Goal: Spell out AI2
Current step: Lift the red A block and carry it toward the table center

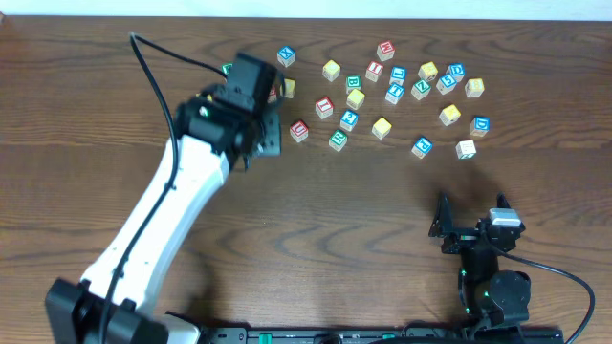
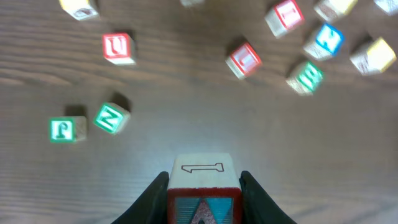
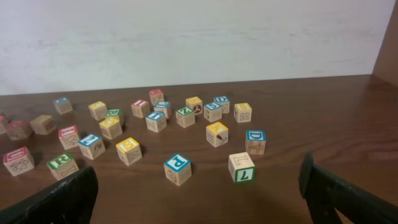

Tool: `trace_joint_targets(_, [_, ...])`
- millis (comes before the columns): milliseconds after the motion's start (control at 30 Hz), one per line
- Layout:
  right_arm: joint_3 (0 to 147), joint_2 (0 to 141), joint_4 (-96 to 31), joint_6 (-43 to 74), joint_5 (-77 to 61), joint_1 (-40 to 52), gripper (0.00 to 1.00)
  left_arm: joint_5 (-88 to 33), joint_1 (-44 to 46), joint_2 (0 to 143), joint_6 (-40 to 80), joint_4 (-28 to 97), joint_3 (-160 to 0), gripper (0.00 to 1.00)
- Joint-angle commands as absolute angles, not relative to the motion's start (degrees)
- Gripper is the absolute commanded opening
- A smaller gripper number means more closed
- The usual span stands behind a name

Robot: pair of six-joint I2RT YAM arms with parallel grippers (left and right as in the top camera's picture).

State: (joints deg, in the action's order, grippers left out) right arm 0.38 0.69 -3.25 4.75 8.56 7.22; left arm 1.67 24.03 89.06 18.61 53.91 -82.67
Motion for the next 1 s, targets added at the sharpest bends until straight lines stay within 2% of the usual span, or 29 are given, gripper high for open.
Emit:
trace_joint_targets(0, [0.3,0.4,-3.5,4.6,8.6,6.6,0.99,2.2,26.6,85.9,20.0,52.7,-76.4,0.08])
trace_joint_targets(233, [0.3,0.4,-3.5,4.6,8.6,6.6,0.99,2.2,28.1,85.1,25.9,44.0,-63.9,0.09])
trace_joint_targets(300, [0.3,0.4,-3.5,4.6,8.6,6.6,0.99,2.2,28.1,85.9,26.1,42.0,-62.3,0.12])
trace_joint_targets(967, [0.3,0.4,-3.5,4.6,8.6,6.6,0.99,2.0,28.1,101.6,30.1,35.0,-61.8,0.14])
